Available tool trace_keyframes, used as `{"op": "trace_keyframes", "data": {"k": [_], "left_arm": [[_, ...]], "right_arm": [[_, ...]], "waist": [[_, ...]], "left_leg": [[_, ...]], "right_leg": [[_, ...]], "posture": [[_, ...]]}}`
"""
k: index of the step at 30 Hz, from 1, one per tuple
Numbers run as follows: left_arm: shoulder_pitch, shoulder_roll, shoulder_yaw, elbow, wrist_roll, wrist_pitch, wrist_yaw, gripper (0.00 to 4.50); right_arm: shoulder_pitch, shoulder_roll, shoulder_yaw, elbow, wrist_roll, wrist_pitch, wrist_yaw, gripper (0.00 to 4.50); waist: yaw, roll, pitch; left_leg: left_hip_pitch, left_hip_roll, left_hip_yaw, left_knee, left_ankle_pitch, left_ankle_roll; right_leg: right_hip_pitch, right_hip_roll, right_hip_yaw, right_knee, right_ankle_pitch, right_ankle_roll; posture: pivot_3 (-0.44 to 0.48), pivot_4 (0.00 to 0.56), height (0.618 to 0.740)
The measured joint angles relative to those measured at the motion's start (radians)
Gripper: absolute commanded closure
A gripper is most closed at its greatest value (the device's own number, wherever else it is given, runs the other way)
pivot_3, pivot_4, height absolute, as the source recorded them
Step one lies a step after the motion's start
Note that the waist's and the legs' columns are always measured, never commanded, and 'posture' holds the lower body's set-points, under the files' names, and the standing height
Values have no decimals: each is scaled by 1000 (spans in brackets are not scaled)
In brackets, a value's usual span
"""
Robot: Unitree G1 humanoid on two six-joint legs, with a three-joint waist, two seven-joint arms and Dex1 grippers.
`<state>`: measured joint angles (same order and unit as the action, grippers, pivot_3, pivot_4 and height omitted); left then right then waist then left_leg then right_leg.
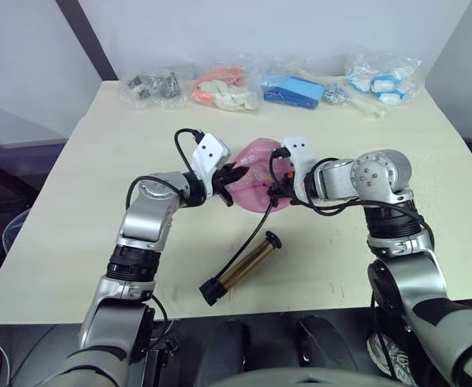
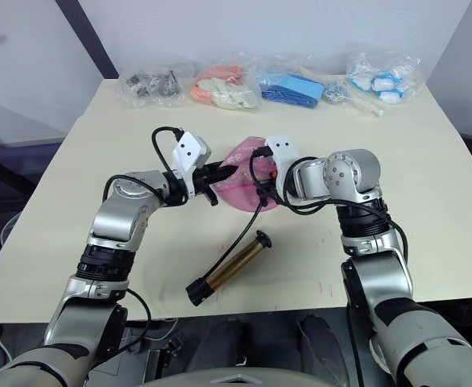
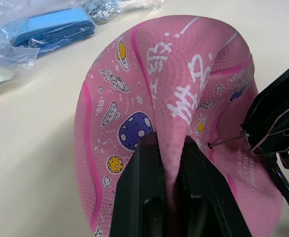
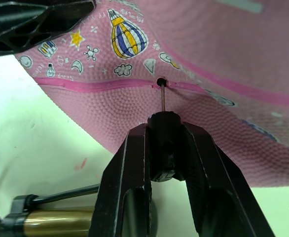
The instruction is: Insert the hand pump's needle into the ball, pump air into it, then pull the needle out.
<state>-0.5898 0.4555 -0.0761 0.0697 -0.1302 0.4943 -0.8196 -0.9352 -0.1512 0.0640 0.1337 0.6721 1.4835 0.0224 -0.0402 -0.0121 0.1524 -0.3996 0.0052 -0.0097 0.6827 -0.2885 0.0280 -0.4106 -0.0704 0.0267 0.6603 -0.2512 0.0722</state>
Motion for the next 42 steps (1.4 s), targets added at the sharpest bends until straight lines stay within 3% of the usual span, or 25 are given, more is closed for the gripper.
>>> {"op": "trace_keyframes", "data": {"k": [21, 36, 42], "left_arm": [[-8, 41, -14, 21, 11, -21, -31, 4459], [-47, 54, -34, 95, 30, -57, -77, 4459], [-34, 57, -31, 95, 36, -40, -75, 4459]], "right_arm": [[-76, 31, 46, 151, -179, -51, 173, 4105], [-108, 92, 39, 219, -270, -73, 200, 4105], [-114, 139, 31, 270, -316, -100, 189, 4105]], "waist": [[-7, 1, -2], [-15, 1, -9], [-25, 0, -14]], "left_leg": [[3, 1, 1, -1, 0, 0], [5, 1, 1, -2, 0, 0], [22, 1, 2, -11, 0, 0]], "right_leg": [[1, 0, 0, 0, 0, 0], [1, 1, 0, 1, 0, -1], [14, 0, 0, -3, -1, -3]], "posture": [[0, 150, 740], [0, 150, 740], [0, 150, 740]]}}
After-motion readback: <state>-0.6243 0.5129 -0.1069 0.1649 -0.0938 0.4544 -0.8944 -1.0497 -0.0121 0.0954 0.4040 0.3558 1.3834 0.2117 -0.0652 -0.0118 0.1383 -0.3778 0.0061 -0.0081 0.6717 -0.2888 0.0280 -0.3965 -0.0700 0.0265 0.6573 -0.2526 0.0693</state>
